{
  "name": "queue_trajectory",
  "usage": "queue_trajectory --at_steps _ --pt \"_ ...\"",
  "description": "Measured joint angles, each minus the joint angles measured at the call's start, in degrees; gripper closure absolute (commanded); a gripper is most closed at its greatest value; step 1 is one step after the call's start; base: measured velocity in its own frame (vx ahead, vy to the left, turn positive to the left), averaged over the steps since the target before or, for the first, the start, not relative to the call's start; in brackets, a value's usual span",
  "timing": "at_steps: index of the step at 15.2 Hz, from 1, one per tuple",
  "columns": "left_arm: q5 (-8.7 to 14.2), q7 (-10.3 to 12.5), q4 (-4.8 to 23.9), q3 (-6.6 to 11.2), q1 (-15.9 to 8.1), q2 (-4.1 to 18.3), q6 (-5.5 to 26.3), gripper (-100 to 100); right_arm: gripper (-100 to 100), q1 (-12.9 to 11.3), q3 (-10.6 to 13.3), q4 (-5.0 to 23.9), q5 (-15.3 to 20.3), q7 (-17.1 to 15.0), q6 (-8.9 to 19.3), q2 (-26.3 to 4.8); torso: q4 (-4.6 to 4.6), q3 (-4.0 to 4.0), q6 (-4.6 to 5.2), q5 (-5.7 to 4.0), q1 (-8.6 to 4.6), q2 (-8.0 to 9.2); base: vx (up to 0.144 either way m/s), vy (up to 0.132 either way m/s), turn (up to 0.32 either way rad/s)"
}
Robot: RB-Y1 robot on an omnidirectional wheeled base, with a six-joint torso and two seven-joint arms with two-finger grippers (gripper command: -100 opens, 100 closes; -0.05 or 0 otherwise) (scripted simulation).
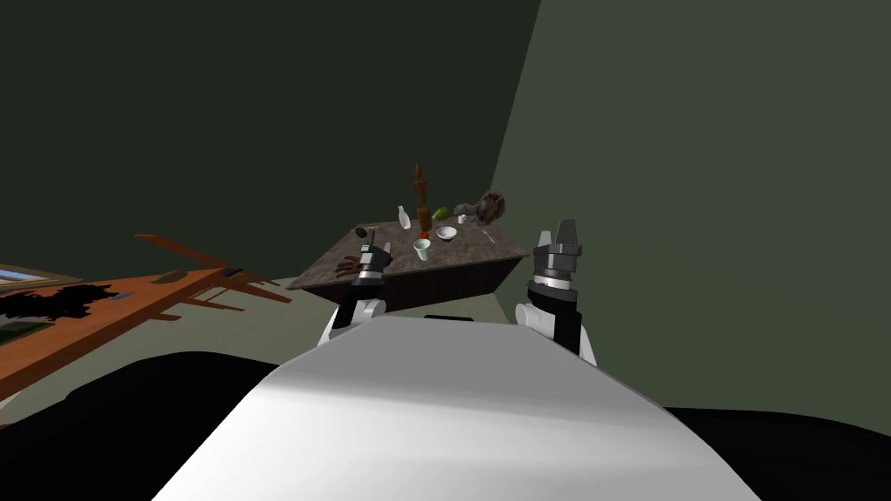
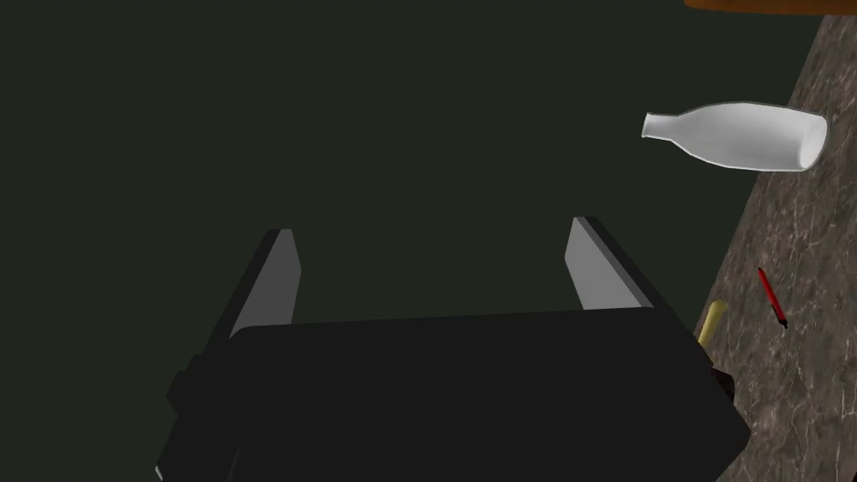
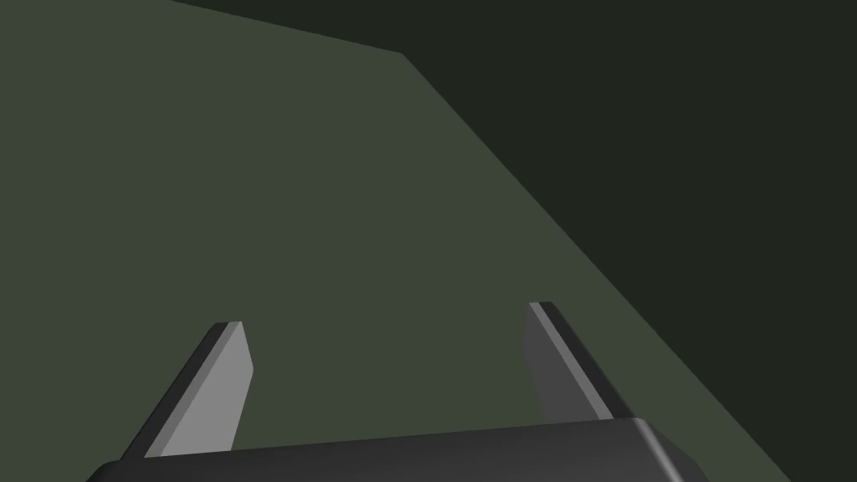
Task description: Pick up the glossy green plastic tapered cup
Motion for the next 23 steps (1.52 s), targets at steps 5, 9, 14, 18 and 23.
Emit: queue_trajectory --at_steps 5,9,14,18,23 --pt "3.04 3.95 0.33 1.24 -0.68 4.6 5.68 -100 0 0.0 0.0 0.0 0.0 0.0 0.0 0.0 0.0 0.0 0.0 -0.02 -0.06 0.0 0.032 -0.05 -0.03" --pt "5.36 6.97 1.58 2.02 -1.38 7.99 9.81 -100 0 0.0 0.0 0.0 0.0 0.0 0.0 0.0 0.0 -0.01 0.01 0.0 -0.01 -0.01 0.029 -0.041 -0.025" --pt "8.26 10.7 1.98 3.12 -1.96 11.71 15.34 -100 0 0.0 0.0 0.0 0.0 0.0 0.0 0.0 0.0 -0.02 0.0 -0.01 -0.04 -0.03 0.033 -0.043 -0.026" --pt "10.75 13.93 2.49 4.16 -2.51 14.78 19.95 -100 0 0.0 0.0 0.0 0.0 0.0 0.0 0.0 0.0 -0.01 0.0 -0.01 -0.04 -0.02 0.029 -0.04 -0.022" --pt "13.39 17.39 3.34 5.02 -3.17 17.93 25.43 -100 0 0.0 0.0 0.0 0.0 0.0 0.0 0.0 0.0 0.0 0.0 -0.01 -0.02 -0.01 0.032 -0.044 -0.029"
